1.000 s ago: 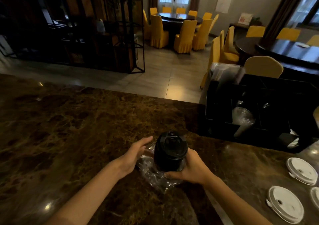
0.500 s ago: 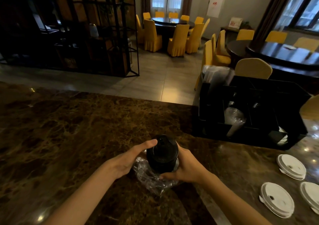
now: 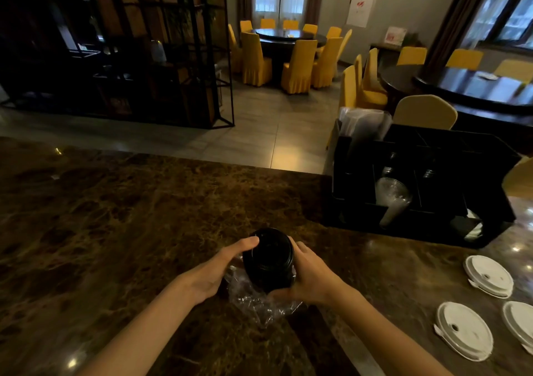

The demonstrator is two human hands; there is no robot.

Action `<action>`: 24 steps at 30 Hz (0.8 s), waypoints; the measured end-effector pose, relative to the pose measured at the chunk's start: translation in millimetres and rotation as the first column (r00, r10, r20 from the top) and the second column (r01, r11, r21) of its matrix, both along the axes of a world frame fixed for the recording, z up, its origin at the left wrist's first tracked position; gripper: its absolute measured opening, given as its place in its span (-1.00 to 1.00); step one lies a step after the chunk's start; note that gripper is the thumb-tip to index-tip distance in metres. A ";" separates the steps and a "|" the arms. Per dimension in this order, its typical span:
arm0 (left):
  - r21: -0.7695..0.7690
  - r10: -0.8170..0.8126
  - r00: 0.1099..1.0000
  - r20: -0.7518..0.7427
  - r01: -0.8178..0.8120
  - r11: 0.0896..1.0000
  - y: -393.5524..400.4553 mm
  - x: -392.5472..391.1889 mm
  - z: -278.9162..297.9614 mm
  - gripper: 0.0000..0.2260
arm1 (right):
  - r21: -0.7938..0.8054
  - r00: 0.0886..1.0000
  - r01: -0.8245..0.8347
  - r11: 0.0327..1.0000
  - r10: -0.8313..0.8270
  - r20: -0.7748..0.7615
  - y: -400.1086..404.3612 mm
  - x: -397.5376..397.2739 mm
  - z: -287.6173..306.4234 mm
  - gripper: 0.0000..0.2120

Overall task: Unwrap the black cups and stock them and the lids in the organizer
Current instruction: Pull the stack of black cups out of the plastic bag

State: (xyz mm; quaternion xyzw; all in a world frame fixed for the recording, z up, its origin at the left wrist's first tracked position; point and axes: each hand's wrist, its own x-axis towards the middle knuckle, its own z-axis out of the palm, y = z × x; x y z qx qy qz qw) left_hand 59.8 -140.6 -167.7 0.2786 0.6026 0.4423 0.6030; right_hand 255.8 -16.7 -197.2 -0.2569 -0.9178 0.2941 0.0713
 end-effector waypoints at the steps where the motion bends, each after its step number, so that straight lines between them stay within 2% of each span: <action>1: -0.019 0.009 1.000 0.001 -0.009 1.000 0.7 -0.5 -1.8 -0.20 | 0.033 1.000 -0.001 0.999 0.000 0.030 -0.5 0.8 0.2 0.17; 3: -0.031 0.004 1.000 0.002 -0.004 1.000 2.1 0.2 -3.1 -0.13 | 0.062 0.998 -0.003 0.998 -0.002 0.069 -1.3 2.2 1.8 0.14; 9: -0.009 -0.023 1.000 -0.017 0.023 1.000 7.6 4.5 -0.8 -0.11 | 0.032 0.996 0.030 0.999 -0.033 0.088 -4.4 3.9 7.8 0.05; 13: -0.028 -0.040 0.999 -0.015 0.040 0.999 8.1 6.5 -3.3 -0.25 | 0.040 0.996 0.034 0.999 -0.037 0.083 -9.1 5.3 7.0 -0.03; 17: -0.034 -0.048 0.998 0.027 0.049 0.998 6.7 5.1 -6.8 -0.38 | 0.011 0.995 0.040 0.999 -0.041 0.096 -10.6 4.3 7.8 0.01; 19: -0.025 -0.039 0.999 0.031 0.040 0.999 5.2 4.4 -10.8 -0.28 | -0.100 0.994 0.062 0.993 -0.052 0.093 -8.4 5.3 7.1 0.02; 22: -0.038 -0.012 0.999 0.031 0.013 0.999 2.5 2.1 -17.4 0.08 | -0.327 0.991 0.128 0.936 -0.107 0.080 -1.2 11.2 4.9 0.06; 24: -0.029 -0.018 0.999 0.051 0.019 0.999 -0.1 1.7 -15.6 0.17 | -0.437 0.988 0.153 0.886 -0.134 0.075 3.9 16.0 3.5 0.07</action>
